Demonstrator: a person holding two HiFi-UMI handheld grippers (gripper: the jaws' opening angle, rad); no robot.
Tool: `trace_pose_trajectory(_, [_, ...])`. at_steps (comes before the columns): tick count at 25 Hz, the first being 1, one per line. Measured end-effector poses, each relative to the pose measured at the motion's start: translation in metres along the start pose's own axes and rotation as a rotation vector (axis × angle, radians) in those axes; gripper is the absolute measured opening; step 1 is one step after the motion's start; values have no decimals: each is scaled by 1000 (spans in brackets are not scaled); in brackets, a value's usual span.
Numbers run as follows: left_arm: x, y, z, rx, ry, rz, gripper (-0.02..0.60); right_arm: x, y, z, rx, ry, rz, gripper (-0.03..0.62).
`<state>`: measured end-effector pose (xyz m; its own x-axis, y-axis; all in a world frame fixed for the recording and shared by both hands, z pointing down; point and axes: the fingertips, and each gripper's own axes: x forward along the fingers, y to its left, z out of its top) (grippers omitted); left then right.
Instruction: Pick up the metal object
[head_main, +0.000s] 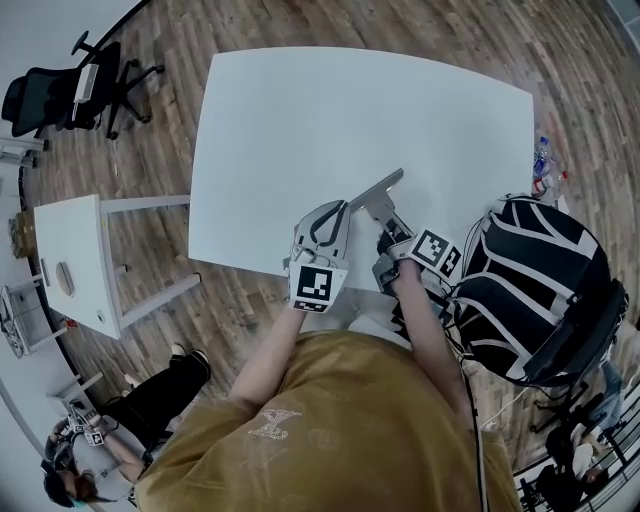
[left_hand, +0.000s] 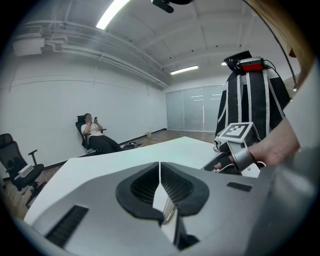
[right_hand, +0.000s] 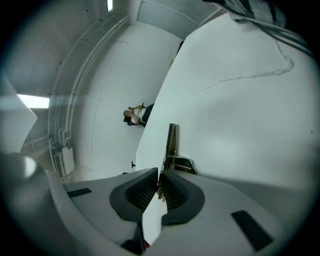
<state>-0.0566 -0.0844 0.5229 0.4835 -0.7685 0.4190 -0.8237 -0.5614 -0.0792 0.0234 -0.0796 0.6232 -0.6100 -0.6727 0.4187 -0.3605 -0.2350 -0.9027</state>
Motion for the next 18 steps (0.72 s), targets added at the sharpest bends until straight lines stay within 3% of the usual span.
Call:
trace_pose_trajectory(10, [-5, 1, -3, -4, 4, 1, 14, -2, 2, -2, 56, -18, 56, 9])
trace_pose_trajectory(18, [-10, 3, -7, -11, 16, 15, 14, -14, 9, 0, -47, -48, 44, 9])
